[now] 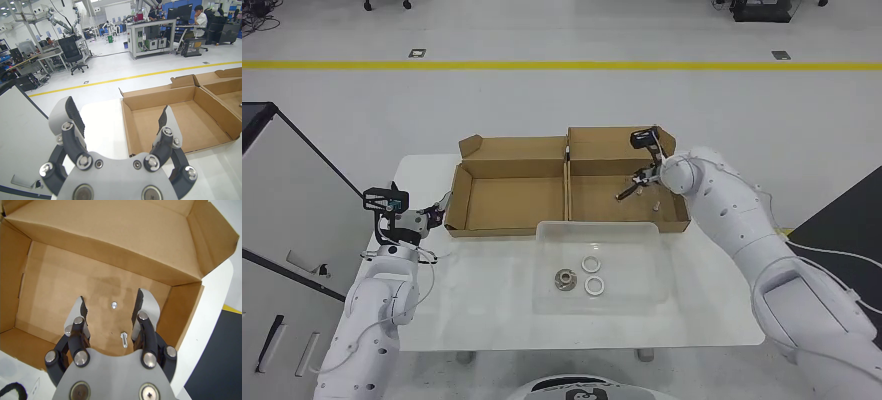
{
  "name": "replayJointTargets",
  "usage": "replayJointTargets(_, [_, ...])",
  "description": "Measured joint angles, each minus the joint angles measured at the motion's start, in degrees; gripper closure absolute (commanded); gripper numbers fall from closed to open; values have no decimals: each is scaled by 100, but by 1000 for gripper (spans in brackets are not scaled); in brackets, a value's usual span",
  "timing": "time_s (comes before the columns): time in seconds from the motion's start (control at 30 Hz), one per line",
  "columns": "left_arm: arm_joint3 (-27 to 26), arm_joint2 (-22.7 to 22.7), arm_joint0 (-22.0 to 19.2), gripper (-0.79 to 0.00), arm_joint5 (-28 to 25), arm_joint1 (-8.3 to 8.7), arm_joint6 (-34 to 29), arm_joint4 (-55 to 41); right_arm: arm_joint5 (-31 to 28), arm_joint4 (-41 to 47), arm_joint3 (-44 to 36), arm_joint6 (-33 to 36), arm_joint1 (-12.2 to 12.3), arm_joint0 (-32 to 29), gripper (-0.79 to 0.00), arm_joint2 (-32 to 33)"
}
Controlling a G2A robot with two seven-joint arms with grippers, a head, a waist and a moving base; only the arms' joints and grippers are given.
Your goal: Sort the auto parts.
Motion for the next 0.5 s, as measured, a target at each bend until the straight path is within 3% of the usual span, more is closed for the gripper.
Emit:
replayJointTargets(0.23, [0, 0, 0, -785, 0, 0, 0, 0, -149, 215, -1184, 312, 317, -438, -785, 814])
replayJointTargets(0.5, [0, 0, 0, -785, 0, 0, 0, 0, -271, 932, -3446, 1068, 718, -1575, -785, 2198])
